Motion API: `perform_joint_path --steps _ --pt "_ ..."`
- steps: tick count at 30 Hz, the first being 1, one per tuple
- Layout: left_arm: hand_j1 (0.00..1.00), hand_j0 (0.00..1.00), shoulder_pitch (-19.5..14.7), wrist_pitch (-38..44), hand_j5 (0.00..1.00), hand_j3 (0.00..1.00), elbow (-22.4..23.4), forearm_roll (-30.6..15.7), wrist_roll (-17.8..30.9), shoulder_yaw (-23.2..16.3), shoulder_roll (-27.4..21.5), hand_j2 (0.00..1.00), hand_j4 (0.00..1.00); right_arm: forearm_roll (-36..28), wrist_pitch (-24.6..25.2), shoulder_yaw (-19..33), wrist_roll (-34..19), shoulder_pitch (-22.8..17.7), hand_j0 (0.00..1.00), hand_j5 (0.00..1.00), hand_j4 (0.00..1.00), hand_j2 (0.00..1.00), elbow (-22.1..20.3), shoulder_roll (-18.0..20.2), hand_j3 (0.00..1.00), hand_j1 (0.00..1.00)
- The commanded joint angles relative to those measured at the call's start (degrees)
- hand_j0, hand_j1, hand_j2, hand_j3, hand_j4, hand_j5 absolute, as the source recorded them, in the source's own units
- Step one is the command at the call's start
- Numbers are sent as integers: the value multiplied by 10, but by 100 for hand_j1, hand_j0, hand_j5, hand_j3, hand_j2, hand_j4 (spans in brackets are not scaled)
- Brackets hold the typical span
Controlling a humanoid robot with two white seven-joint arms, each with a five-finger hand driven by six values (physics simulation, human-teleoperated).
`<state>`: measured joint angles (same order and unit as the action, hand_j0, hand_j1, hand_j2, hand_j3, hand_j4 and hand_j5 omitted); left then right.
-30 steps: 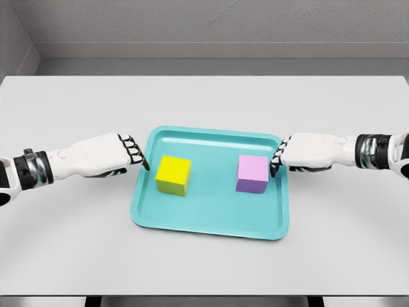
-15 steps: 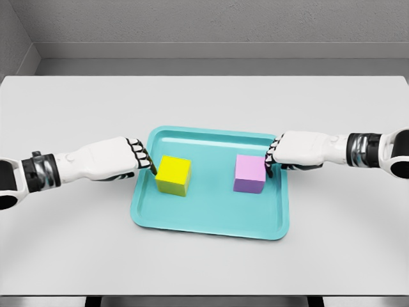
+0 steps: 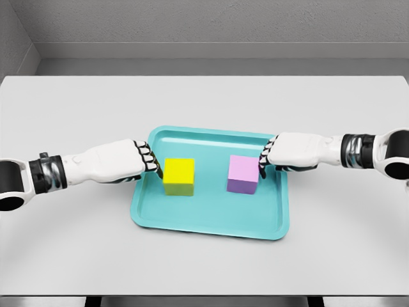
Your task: Push two cubes
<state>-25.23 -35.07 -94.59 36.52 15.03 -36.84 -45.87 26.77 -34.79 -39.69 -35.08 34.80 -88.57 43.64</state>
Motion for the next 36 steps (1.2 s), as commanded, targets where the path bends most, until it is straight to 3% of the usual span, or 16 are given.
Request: perform_joint_path --steps 1,15,27,36 --pt "65 65 -1 1 65 65 -3 -5 6 0 1 65 65 0 -2 0 1 0 57 57 57 57 0 -2 57 57" --pt "65 65 -10 1 65 65 -10 -4 18 1 22 65 65 -1 -2 1 1 3 54 54 54 54 1 -38 54 54" --pt "65 65 -11 1 65 65 -11 -5 24 4 33 65 65 1 -2 6 1 12 54 54 54 54 63 -64 54 54" --pt "66 66 -18 1 66 66 -11 -6 36 5 56 66 66 1 -2 6 1 14 54 54 54 54 65 -75 54 54"
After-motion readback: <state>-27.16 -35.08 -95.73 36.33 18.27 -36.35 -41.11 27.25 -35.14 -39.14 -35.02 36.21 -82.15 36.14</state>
